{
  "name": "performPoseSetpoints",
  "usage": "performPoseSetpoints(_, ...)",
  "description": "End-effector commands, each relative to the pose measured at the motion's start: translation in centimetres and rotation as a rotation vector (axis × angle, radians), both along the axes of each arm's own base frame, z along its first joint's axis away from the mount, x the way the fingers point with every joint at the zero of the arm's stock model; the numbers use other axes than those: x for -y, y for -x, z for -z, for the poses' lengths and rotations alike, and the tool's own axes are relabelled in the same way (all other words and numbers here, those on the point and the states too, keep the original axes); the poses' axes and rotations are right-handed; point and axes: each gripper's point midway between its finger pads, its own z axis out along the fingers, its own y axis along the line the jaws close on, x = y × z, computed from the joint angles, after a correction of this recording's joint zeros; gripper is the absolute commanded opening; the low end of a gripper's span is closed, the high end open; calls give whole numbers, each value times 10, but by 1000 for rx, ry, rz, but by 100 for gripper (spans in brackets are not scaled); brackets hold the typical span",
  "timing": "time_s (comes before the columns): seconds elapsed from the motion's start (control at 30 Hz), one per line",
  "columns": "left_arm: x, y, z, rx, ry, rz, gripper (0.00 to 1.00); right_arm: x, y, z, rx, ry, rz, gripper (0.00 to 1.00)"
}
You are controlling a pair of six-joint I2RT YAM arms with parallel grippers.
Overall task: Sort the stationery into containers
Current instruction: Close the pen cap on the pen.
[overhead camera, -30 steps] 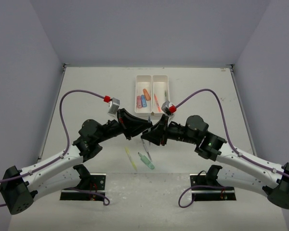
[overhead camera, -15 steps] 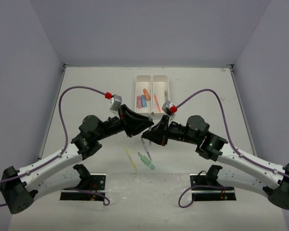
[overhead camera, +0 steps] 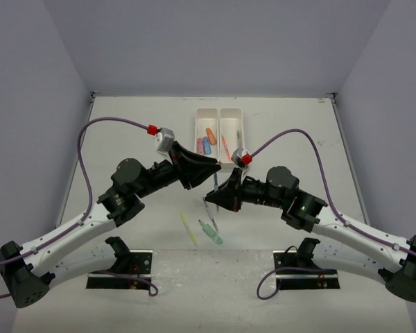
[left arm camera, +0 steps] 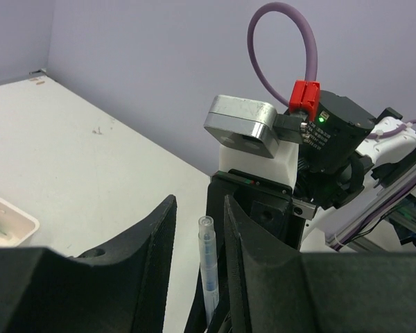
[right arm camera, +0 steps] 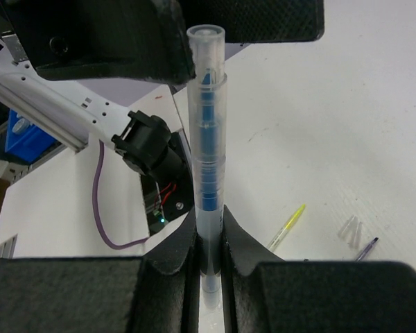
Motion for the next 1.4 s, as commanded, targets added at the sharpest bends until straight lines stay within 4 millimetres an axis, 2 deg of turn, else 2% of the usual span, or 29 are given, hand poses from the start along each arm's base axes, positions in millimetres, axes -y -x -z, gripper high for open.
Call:
performPoseSetpoints(0.0, 2, -1, -6, 24, -9, 6, 31, -1, 2, -26, 54, -37, -17, 0)
performPoseSetpoints(0.2, 7, 4, -1, 17, -13, 52, 20, -1, -2, -34, 66, -40, -1, 0)
performPoseSetpoints(0.23, 9, 5, 3, 5, -20, 60, 5, -1, -4, -37, 72, -37, 10, 0)
performPoseSetpoints(0.27, 9, 5, 5, 0, -22, 66, 0, 0, -7, -40, 78, -39, 23, 0)
performPoseSetpoints(0.37, 9, 8, 15, -26, -33, 79, 0, 2, -18, -53, 98, -50, 73, 0)
performPoseSetpoints(0.43, 9, 10, 29, -59, -48, 84, 0, 6, -33, -66, 109, -57, 122, 0)
performPoseSetpoints(0.57, 10, 15, 57, -122, -79, 108, 0, 7, -56, -100, 159, -86, 153, 0)
performPoseSetpoints(0.77, 15, 27, 85, -190, -86, 155, 0, -1, -84, -126, 187, -61, 156, 0)
performPoseSetpoints(0.87, 21, 36, 98, -222, -89, 192, 0, -5, -104, -136, 195, -57, 180, 0)
performPoseSetpoints(0.9, 21, 37, 104, -235, -97, 191, 0, -4, -109, -146, 200, -72, 192, 0)
performPoseSetpoints(1.03, 16, 30, 115, -249, -123, 132, 0, -4, -128, -143, 184, -58, 203, 0)
performPoseSetpoints(1.07, 14, 25, 116, -249, -133, 98, 0, -6, -129, -137, 173, -43, 195, 0)
performPoseSetpoints(1.13, 2, -4, 106, -242, -161, -78, 1, -10, -131, -110, 123, 4, 177, 0)
performPoseSetpoints(1.17, -6, -19, 101, -260, -190, -179, 10, -12, -134, -92, 86, 31, 185, 0)
performPoseSetpoints(1.2, -17, -38, 82, -258, -186, -300, 29, -12, -137, -72, 43, 58, 203, 0)
performPoseSetpoints(1.23, -34, -56, 86, -286, -223, -440, 54, -9, -142, -52, 5, 89, 240, 0)
performPoseSetpoints(1.27, -45, -66, 85, -303, -251, -523, 72, -7, -147, -37, -26, 114, 270, 0)
performPoseSetpoints(1.3, -52, -77, 68, -291, -222, -596, 90, -6, -147, -29, -47, 124, 275, 0)
performPoseSetpoints(1.33, -72, -90, 61, -332, -252, -733, 99, 2, -161, -13, -76, 166, 364, 0)
performPoseSetpoints(1.37, -82, -97, 40, -345, -226, -803, 100, 12, -171, 2, -115, 211, 424, 0)
